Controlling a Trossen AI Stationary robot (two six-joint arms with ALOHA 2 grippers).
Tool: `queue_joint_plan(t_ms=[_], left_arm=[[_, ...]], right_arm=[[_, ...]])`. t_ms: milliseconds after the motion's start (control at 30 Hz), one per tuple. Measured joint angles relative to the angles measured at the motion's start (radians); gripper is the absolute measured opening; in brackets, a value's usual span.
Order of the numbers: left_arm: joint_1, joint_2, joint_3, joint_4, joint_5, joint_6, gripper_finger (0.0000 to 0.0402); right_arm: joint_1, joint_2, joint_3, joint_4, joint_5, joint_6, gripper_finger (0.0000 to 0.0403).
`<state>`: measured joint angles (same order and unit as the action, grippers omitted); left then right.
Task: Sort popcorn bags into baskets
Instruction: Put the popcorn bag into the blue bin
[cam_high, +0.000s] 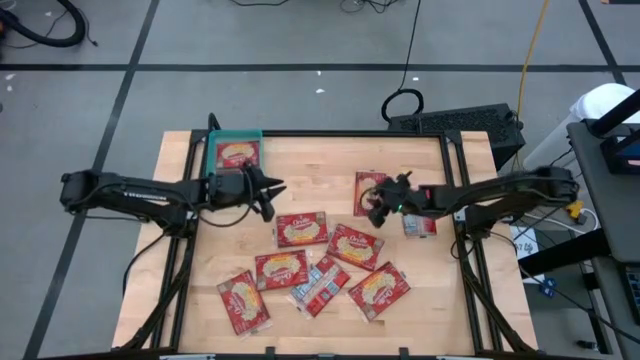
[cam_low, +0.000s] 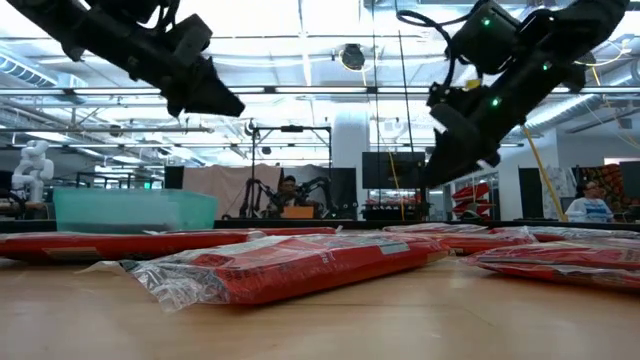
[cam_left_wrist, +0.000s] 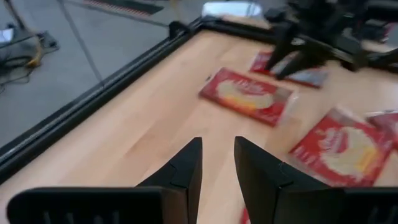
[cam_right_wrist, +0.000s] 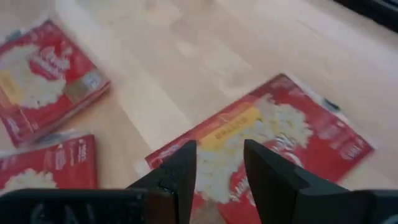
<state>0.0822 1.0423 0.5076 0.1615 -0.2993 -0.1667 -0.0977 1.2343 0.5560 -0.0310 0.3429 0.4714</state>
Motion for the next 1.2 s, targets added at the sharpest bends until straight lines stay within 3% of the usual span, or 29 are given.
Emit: queue_joint_plan(t_ms=[167, 300, 467, 633, 833, 1000, 1100, 1200], left_arm=[[-0.038, 0.064, -0.003, 0.073, 0.0, -0.009, 0.0097], [-0.054, 0.12, -0.003, 0.107, 0.002, -0.011, 0.0097], [-0.055, 0.176, -0.003, 0.149, 0.0, -0.012, 0.0097], [-0.055, 0.214, -0.003, 0.164, 0.001, -0.02, 0.0097], [-0.056, 0.23, -0.004, 0.182, 0.001, -0.03, 0.0097], [-0.06, 0.23, -0.004, 0.183, 0.001, -0.022, 0.0097], [-0.061, 0.23, -0.004, 0.184, 0.001, -0.018, 0.0097], [-0.061, 0.23, -0.004, 0.182, 0.001, -0.01, 0.0097]], right_arm=[[-0.162, -0.117, 0.0, -0.086, -0.12, 0.107, 0.0153], [-0.317, -0.137, 0.0, -0.128, -0.237, 0.092, 0.0196], [-0.448, -0.07, 0.0, -0.15, -0.289, 0.048, 0.025], [-0.515, 0.041, 0.0, -0.091, -0.37, 0.007, 0.0273], [-0.557, 0.178, 0.0, 0.01, -0.414, -0.046, 0.0268], [-0.574, 0.247, 0.002, 0.106, -0.535, -0.046, 0.025], [-0.57, 0.27, 0.004, 0.13, -0.544, -0.047, 0.0223], [-0.567, 0.28, 0.004, 0.138, -0.546, -0.049, 0.0172]])
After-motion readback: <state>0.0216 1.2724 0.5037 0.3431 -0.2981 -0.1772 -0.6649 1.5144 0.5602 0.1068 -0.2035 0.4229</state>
